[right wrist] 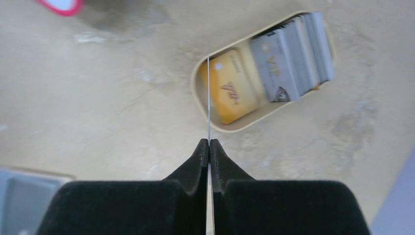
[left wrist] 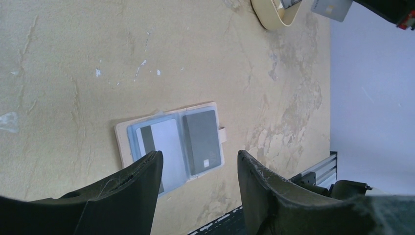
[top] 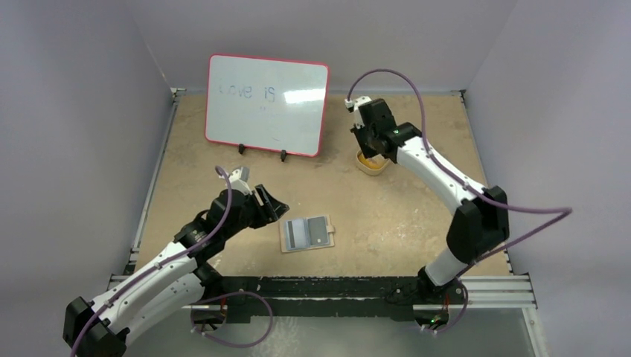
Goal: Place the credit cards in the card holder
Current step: Pick up the credit card from the storage box.
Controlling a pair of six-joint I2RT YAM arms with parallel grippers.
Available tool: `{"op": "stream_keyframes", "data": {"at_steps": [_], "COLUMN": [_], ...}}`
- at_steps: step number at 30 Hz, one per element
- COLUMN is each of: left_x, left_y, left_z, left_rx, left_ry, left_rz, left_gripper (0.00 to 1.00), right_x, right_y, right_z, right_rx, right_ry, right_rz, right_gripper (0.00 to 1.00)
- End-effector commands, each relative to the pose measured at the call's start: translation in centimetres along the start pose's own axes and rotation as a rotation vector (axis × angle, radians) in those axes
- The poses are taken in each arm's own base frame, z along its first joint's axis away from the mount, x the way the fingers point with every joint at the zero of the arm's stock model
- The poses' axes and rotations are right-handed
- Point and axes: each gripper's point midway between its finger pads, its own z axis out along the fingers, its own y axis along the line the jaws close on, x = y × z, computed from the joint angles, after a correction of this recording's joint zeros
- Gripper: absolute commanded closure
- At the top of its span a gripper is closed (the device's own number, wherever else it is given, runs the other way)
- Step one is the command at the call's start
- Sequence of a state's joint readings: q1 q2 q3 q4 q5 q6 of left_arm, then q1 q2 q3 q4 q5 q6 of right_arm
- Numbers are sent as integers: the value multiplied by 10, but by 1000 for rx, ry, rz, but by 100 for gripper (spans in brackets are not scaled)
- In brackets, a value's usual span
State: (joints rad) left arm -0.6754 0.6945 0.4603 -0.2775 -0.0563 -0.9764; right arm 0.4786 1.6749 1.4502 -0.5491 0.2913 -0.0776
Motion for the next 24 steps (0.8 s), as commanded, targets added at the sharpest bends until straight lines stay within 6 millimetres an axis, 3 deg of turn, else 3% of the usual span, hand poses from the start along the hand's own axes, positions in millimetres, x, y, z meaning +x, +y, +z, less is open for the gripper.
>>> {"op": "stream_keyframes", "data": {"at_steps": [1,4,6,8,10,17,24], "left_x": [-21,-27,-32,-35,-38,-40,-38], "left_y": [-37,-53,-68,-81,-90,-121,-132], "left_z": [-6,-8,-13,-18,-22,-31,-29], "left_rx": [109,160,230,298,342,474,547], "left_ry": [-45,-53,-63,-71,-77,-51,-41], "left_rz": [-29,-53,-84,-107,-114,-55,-62], "left_gripper": [43,43,43,43,43,44,45], "right_x": [-29,-44,-44,-38,-22,13,31], "right_y": [43,76,111,137,153,186,193], "right_z": [-45,-82,-114,-146,-156,-194,-215], "right_rx": [-285,-523,-767,-984,-1082,-1332,-1479], "right_ry": [-210,-354,-432,-467,-456,-479,-493], "right_rz": [154,247,291,322,363,404,412], "right_gripper": [100,100,100,100,100,100,100]}}
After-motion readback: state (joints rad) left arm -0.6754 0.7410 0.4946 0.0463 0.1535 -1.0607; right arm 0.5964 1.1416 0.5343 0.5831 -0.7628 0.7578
